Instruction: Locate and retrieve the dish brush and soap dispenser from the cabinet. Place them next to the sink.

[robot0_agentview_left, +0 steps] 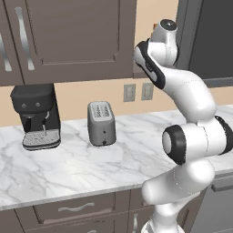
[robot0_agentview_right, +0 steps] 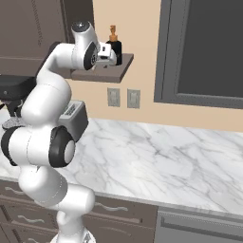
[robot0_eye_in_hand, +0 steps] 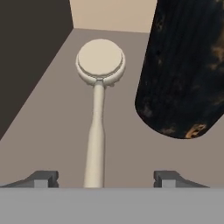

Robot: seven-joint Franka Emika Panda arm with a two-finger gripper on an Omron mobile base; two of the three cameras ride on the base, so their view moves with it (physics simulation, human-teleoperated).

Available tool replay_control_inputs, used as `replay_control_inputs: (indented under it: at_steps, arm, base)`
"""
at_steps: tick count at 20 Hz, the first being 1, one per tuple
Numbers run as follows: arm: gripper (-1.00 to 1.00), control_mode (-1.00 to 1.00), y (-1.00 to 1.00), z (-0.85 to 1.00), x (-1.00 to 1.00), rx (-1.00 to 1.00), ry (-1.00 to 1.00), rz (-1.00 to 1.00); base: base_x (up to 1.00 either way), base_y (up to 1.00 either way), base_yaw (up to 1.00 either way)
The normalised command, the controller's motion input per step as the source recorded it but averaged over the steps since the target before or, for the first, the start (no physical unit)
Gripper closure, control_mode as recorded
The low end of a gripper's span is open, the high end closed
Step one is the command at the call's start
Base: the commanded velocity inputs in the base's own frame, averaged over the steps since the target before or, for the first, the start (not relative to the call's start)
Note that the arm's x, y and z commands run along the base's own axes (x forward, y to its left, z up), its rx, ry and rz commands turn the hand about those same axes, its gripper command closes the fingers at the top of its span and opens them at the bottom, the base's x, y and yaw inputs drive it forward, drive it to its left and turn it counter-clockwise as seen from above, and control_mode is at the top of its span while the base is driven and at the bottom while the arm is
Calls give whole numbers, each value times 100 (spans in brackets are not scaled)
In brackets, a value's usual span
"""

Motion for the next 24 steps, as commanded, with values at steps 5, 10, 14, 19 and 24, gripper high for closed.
replay_control_inputs:
  at_steps: [5,10,14,19,24]
  arm:
    - [100,-100,1,-7,4,0,-3,0]
    - [100,-100,0,-1,0,0,-3,0]
    - [100,-100,9,0,0,0,0,0]
    - [100,-100,12,8,-15,0,0,-1]
    - [100,-100,5,21,-40,4,0,0]
  base:
    - [0,0,0]
    - [0,0,0]
    - [0,0,0]
    - [0,0,0]
    - [0,0,0]
